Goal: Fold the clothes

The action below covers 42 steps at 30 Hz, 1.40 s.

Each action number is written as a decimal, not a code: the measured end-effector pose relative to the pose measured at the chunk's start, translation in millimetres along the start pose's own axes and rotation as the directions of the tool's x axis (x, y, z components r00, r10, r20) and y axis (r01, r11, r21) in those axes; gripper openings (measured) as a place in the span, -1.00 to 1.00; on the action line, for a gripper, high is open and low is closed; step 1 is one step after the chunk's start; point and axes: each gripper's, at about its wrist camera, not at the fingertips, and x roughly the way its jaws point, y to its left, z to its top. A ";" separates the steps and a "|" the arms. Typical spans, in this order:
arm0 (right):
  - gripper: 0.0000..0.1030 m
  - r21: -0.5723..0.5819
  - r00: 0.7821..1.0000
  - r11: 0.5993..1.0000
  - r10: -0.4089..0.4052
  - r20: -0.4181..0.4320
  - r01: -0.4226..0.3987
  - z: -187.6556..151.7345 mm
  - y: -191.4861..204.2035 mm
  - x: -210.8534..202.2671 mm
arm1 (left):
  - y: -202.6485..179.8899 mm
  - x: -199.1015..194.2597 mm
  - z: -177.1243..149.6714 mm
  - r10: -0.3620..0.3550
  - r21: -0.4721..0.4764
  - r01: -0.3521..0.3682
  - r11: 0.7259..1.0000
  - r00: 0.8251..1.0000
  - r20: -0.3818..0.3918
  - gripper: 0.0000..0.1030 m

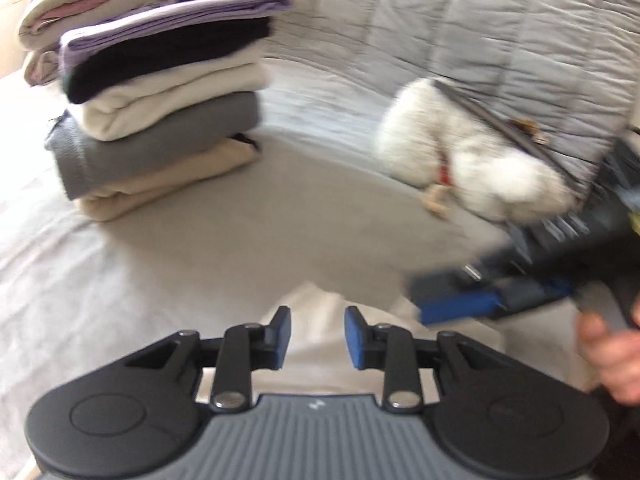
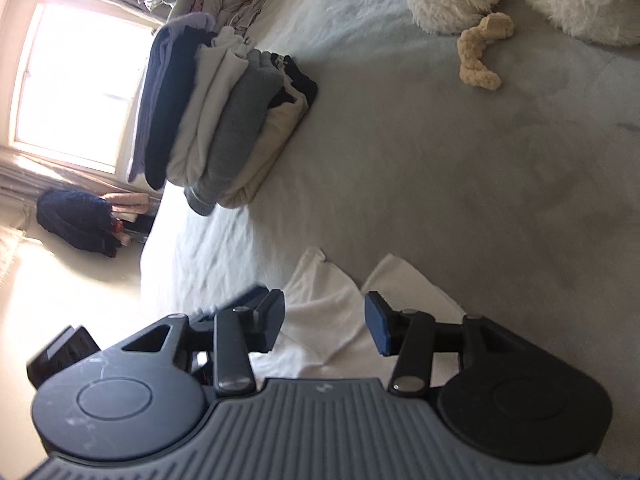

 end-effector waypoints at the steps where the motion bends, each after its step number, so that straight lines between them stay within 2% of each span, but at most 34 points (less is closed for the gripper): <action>1: -0.04 -0.022 1.000 0.999 -0.025 0.005 0.025 -2.5 1.8 2.2 | 4.2 4.4 2.4 0.006 0.001 -0.006 1.000 1.000 -0.003 -0.31; 5: -0.15 -0.123 0.994 0.986 -0.105 0.033 0.109 -14.5 11.3 10.9 | 11.0 26.2 9.1 -0.008 0.018 0.008 1.000 1.000 -0.021 -0.25; 8: -0.27 -0.220 0.984 0.959 -0.164 0.073 0.176 -25.6 21.9 17.8 | 13.6 35.6 8.7 -0.039 0.013 0.040 0.999 0.999 -0.019 -0.28; 9: -0.38 -0.256 0.978 0.945 -0.187 0.090 0.204 -29.5 26.1 20.2 | 13.8 36.8 7.1 -0.047 0.012 0.047 0.999 0.999 -0.014 -0.28; 10: -0.52 -0.291 0.972 0.928 -0.209 0.108 0.232 -33.3 30.2 22.9 | 13.6 36.9 5.7 -0.047 0.008 0.047 0.999 0.999 -0.009 -0.38; 11: -0.69 -0.324 0.965 0.910 -0.229 0.124 0.258 -36.8 33.7 26.0 | 13.3 36.8 4.3 -0.046 0.003 0.047 0.999 0.999 -0.004 -0.64; 13: -0.95 -0.347 0.961 0.898 -0.235 0.145 0.271 -39.1 35.4 27.5 | 12.8 34.6 2.7 -0.041 -0.010 0.042 0.999 0.999 0.013 -0.92; 15: -0.96 -0.353 0.960 0.895 -0.228 0.162 0.272 -39.4 34.9 26.9 | 12.5 29.6 2.5 -0.031 -0.027 0.032 0.999 0.999 0.041 -0.97; 20: -0.96 -0.353 0.969 0.916 -0.121 0.216 0.193 -40.9 44.3 0.5 | 11.5 -4.5 4.0 -0.010 -0.037 0.016 0.999 0.988 0.154 -0.98; 24: -0.96 -0.386 0.963 0.915 -0.007 0.270 0.115 -48.3 63.9 -30.1 | 8.0 -41.7 9.7 0.007 -0.027 -0.001 1.000 0.972 0.236 -0.98; 28: -0.96 -0.422 0.942 0.906 0.108 0.318 0.039 -55.7 83.5 -60.8 | -5.9 -82.9 21.0 0.015 0.023 -0.023 0.999 0.951 0.308 -0.98; 33: -0.96 -0.455 0.895 0.889 0.245 0.372 -0.054 -63.8 104.6 -101.4 | -36.5 -127.0 38.1 0.019 0.106 -0.062 0.992 0.930 0.367 -0.98; 37: -0.96 -0.465 0.867 0.880 0.302 0.396 -0.095 -70.0 116.3 -127.3 | -64.3 -146.9 49.5 0.020 0.177 -0.093 0.980 0.927 0.374 -0.98; 42: -0.96 -0.465 0.876 0.883 0.274 0.398 -0.066 -72.0 113.1 -142.5 | -89.7 -142.0 56.6 0.029 0.218 -0.111 0.970 0.938 0.347 -0.98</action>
